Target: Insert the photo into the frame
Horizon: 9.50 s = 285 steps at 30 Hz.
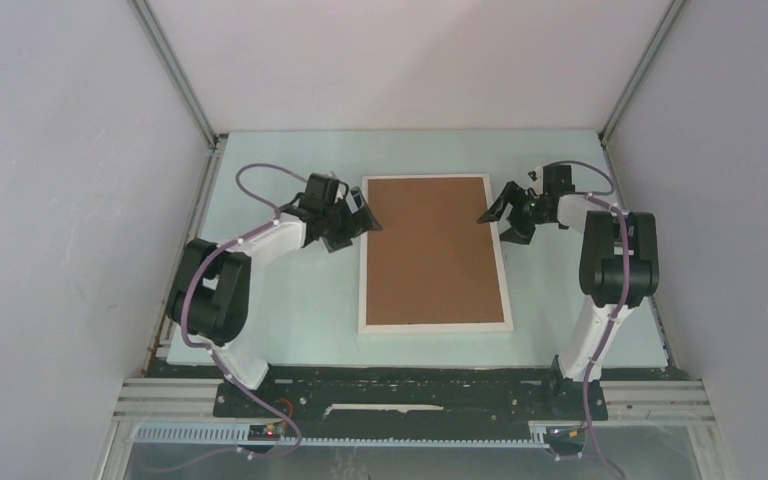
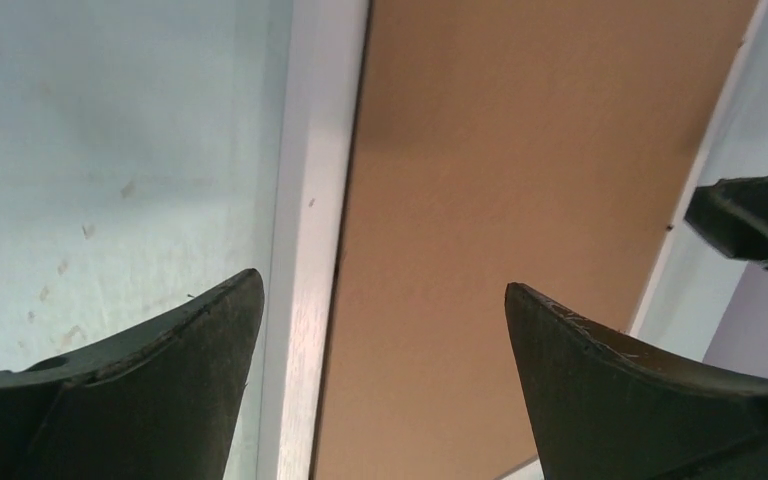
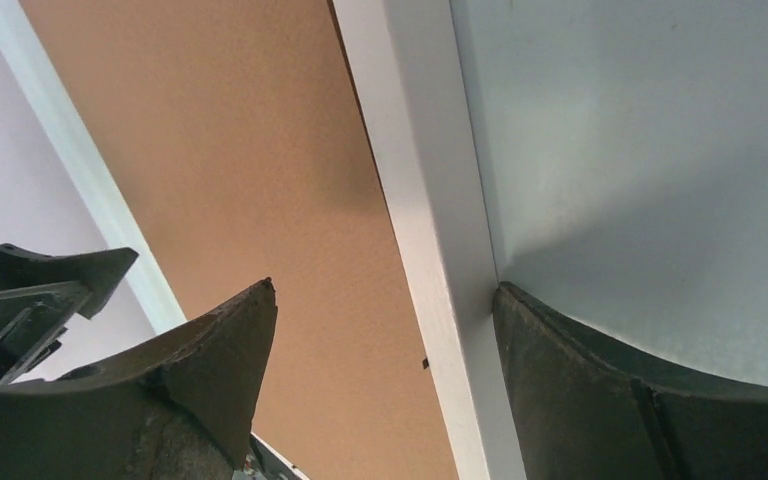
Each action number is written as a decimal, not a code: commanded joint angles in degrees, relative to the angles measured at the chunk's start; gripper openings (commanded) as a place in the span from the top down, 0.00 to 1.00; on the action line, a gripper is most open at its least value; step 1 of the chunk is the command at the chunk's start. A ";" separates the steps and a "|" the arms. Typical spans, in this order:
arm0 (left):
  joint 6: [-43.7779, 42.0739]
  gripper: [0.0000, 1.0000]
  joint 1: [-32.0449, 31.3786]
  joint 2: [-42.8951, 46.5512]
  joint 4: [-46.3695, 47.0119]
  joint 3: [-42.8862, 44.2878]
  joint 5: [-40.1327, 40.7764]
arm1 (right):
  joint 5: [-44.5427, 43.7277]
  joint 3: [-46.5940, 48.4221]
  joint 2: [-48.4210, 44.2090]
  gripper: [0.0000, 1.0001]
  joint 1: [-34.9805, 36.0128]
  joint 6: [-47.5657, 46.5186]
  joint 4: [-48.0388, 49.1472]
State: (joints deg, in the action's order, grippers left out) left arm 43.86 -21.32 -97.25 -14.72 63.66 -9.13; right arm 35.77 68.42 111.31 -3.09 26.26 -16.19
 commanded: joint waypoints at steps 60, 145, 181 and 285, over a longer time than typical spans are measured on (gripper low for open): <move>7.68 0.00 -10.13 24.95 -0.77 -23.25 15.88 | -2.20 1.28 -4.24 0.08 6.99 2.49 0.16; -16.17 0.03 2.20 -18.24 -19.21 27.31 3.31 | -4.64 -27.21 -29.43 0.13 -6.09 -0.05 -2.50; -8.36 0.06 -1.88 -15.23 -6.04 23.51 -14.08 | -4.25 -27.18 -26.01 0.14 -2.31 0.33 0.39; 21.56 0.00 -6.19 28.01 12.27 -30.48 11.34 | -9.49 11.37 -6.55 0.00 4.52 -8.33 -6.21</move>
State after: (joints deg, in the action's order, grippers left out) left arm 57.08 -24.91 -68.69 -12.19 34.20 -0.03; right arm 19.49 67.53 93.78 -0.21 22.11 -19.49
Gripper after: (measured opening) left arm 0.996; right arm 0.994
